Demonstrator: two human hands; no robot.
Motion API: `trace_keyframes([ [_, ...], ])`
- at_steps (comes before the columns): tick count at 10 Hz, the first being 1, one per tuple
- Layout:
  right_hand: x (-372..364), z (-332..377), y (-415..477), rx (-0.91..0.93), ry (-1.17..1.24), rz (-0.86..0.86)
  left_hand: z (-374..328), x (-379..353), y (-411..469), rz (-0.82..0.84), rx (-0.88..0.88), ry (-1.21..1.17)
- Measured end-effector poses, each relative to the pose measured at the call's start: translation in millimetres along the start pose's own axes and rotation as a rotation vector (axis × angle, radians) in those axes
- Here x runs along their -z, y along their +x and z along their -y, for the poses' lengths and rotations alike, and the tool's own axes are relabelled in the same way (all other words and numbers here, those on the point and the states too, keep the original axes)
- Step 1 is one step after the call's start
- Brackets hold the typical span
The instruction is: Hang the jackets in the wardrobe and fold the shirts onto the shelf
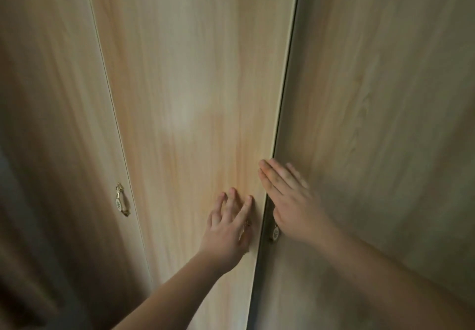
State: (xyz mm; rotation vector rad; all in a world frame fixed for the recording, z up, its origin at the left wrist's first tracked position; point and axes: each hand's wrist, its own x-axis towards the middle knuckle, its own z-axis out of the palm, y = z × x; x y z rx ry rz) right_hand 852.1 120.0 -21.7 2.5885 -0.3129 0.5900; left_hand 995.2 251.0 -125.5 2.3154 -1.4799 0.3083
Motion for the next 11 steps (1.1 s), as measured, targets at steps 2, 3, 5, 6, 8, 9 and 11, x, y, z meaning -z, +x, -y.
trace_keyframes([
  [2, -19.8, -23.5, 15.5, 0.028, -0.103, -0.021, -9.7, -16.3, 27.9, -0.01, 0.079, 0.009],
  [3, -28.5, -26.2, 19.7, 0.034, -0.132, -0.026, -11.8, -20.4, 34.3, -0.019, 0.107, 0.016],
  [5, -38.4, -22.7, 26.2, -0.005, -0.162, -0.016, -12.1, -20.3, 41.1, 0.003, 0.114, 0.007],
  [6, -39.7, -22.2, 26.1, -0.002, -0.181, -0.014, -15.4, -18.8, 41.1, 0.009, 0.125, -0.003],
  [8, -29.9, -16.3, 24.2, -0.027, -0.216, 0.025, -18.8, -4.9, 38.0, 0.087, 0.138, -0.05],
  [9, -19.9, -4.2, 23.8, -0.089, -0.22, 0.095, -13.5, 13.7, 34.7, 0.156, 0.109, -0.039],
  [11, 28.6, 38.3, 12.5, -0.232, 0.005, 0.253, -5.1, 70.5, -12.8, 0.31, 0.083, 0.043],
])
